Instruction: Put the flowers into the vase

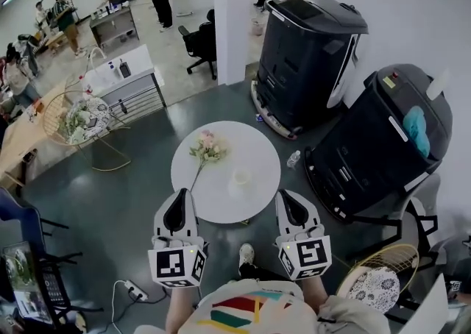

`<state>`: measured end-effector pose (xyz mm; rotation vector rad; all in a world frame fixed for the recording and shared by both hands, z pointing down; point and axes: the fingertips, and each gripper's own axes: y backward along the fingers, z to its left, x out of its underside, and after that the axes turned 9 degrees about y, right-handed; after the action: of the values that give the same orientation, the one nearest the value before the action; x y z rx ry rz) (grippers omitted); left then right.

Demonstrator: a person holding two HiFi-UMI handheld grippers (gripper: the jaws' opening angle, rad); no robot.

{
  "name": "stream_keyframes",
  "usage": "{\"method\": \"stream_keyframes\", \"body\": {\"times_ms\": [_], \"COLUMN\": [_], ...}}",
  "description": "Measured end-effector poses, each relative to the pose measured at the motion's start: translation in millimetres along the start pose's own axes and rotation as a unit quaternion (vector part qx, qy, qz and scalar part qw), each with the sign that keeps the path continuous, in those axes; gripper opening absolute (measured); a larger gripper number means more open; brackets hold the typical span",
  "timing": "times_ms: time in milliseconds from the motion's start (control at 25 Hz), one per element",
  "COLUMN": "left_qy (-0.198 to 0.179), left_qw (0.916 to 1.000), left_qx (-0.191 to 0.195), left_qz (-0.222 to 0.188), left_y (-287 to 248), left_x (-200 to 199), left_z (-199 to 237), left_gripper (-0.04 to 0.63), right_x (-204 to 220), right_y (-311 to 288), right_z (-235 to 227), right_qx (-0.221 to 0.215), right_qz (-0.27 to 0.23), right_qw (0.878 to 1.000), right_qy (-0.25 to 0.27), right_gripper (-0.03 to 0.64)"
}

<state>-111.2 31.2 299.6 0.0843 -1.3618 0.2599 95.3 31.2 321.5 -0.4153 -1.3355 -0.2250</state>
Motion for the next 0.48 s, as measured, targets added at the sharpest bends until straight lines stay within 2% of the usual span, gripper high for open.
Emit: {"method": "stream_keyframes", "body": {"times_ms": [280, 480], "left_qy": [-0.030, -0.048], "left_qw": [0.9994, 0.9984], "left_qx": [-0.014, -0.025], "left_qz": [0.014, 0.012], "left_y": [-46, -60], "left_x": [-4, -15], "left_z": [-12, -15], "left_gripper": [0.005, 0.005], "right_x": [22, 24], "right_y": [-24, -41], "right_z": [-43, -53], "right_qx": [0.002, -0.018], "right_qz": [0.021, 0.015], "right_qw": [1.000, 0.999], "right_qy": [-0.023, -0.038], "right_gripper": [0.003, 0.003]}}
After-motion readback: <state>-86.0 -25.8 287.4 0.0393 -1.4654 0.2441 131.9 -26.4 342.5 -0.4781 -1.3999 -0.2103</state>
